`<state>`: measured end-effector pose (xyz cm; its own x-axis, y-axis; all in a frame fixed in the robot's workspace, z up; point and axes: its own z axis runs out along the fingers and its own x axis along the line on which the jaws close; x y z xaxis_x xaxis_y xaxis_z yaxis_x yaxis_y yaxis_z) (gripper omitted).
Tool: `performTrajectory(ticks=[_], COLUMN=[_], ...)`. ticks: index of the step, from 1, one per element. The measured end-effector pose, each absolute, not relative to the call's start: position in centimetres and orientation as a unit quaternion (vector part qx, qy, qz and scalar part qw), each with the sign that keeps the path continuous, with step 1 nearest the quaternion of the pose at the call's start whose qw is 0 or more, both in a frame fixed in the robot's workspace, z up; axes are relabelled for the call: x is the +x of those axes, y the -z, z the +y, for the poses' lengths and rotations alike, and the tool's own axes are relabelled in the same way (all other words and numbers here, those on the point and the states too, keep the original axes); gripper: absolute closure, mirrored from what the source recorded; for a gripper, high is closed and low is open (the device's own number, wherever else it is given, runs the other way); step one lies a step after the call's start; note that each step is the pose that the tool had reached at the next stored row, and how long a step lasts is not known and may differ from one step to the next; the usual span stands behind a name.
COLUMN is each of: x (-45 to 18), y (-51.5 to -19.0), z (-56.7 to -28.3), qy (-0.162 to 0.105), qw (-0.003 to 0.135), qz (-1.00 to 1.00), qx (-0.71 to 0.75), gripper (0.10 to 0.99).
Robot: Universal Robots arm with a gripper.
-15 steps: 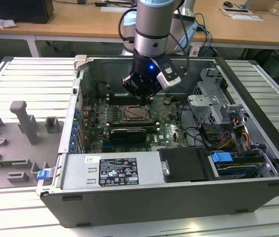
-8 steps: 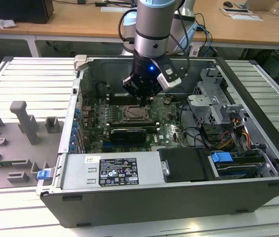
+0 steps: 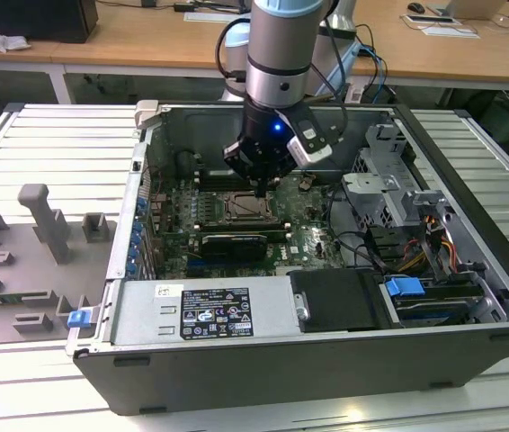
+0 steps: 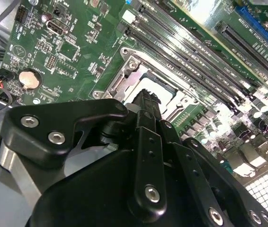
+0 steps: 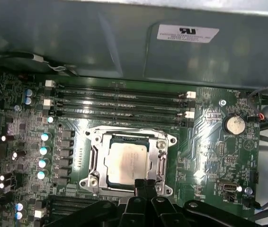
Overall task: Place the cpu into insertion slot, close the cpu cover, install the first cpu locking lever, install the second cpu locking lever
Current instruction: 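Install the second cpu locking lever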
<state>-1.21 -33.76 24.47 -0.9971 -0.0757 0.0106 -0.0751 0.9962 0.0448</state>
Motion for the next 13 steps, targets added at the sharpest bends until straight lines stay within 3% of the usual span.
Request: performTrajectory(ticks=[13], x=[-2.2], y=[-23.8], z=[-36.6], qy=[0.038], qw=[0.006], qz=[-0.998], qx=[0.039], gripper=[0.980])
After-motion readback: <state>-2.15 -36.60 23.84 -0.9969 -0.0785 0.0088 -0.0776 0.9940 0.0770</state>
